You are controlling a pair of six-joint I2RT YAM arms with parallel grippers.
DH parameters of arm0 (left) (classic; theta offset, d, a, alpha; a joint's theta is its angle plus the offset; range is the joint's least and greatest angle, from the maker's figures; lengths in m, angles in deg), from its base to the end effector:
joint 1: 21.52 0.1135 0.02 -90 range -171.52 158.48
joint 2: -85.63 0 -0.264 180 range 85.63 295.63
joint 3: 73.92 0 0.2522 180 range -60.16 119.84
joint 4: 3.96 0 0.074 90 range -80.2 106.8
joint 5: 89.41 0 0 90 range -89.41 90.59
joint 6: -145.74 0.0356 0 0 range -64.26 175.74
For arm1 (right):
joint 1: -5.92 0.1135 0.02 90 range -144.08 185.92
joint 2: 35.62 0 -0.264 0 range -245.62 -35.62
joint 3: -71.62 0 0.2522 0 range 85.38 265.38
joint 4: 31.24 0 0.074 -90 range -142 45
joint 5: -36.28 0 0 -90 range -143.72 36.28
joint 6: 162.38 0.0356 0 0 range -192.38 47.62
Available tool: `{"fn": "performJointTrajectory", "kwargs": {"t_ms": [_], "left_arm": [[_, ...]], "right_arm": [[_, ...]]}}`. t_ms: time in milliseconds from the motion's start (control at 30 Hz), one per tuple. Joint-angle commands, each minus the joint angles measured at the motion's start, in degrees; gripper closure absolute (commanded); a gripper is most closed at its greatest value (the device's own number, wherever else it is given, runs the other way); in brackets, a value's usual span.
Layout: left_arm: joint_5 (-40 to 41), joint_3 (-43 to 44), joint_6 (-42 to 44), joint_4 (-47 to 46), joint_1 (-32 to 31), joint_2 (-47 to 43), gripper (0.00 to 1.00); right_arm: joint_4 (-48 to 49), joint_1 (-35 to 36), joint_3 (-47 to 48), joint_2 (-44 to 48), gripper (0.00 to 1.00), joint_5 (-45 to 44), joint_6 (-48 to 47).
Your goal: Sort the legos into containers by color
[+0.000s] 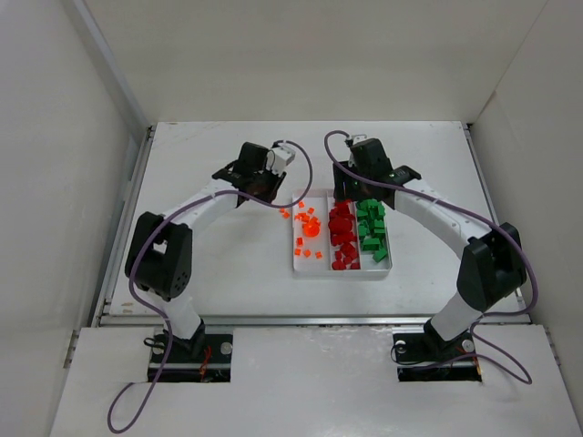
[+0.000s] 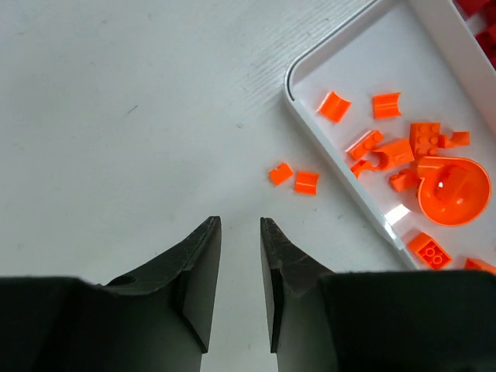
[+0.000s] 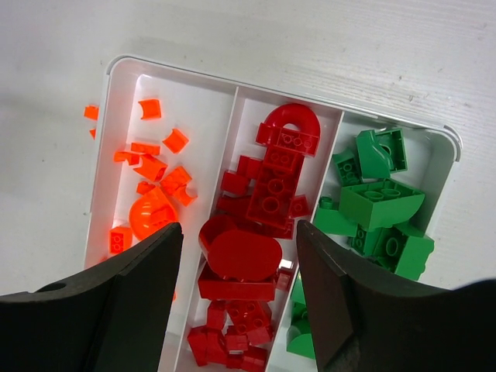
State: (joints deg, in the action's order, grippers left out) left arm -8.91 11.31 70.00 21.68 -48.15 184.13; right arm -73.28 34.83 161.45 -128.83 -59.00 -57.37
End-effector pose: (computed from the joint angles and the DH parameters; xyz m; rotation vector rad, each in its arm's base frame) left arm 0.3455 -0.1798 0.2482 0.8714 2.0813 -0.3023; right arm 0.3197 0.1728 0.2843 -0.2428 2.3624 0.2624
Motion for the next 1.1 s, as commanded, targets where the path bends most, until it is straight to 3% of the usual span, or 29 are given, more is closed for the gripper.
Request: {"fn": "performJointTrajectory", "kwargs": {"t_ms": [0, 167, 400, 700, 833, 1067], "left_arm": [[-0.5, 3.2, 1.2, 0.7, -0.3, -0.4, 0.76], [0.6, 2.5, 1.9, -1.2, -0.3, 4.2, 0.73], [1.9, 2.5, 10.3, -2.8, 1.2, 10.6, 0.66], [-3.8, -2.3, 19.3, -6.9, 1.8, 9.7, 0.65], [-7.2, 0.2, 21.7, -4.2, 1.8, 12.0, 0.59], [-11.5, 1.8, 26.4, 2.0, 1.8, 14.0, 0.59]], "right_arm": [[1.5, -0.3, 0.2, 1.9, 0.34, 1.3, 0.3], [2.0, -0.3, -0.3, 1.9, 0.34, 1.3, 0.3], [2.0, -0.3, -0.3, 1.9, 0.34, 0.3, 0.3], [1.5, -0.8, -0.3, 1.9, 0.34, -0.3, -0.2], [1.5, -0.8, -0.3, 1.9, 0.34, -0.3, -0.2], [0.9, -0.8, -0.3, 3.0, 0.34, -0.8, -0.2]]}}
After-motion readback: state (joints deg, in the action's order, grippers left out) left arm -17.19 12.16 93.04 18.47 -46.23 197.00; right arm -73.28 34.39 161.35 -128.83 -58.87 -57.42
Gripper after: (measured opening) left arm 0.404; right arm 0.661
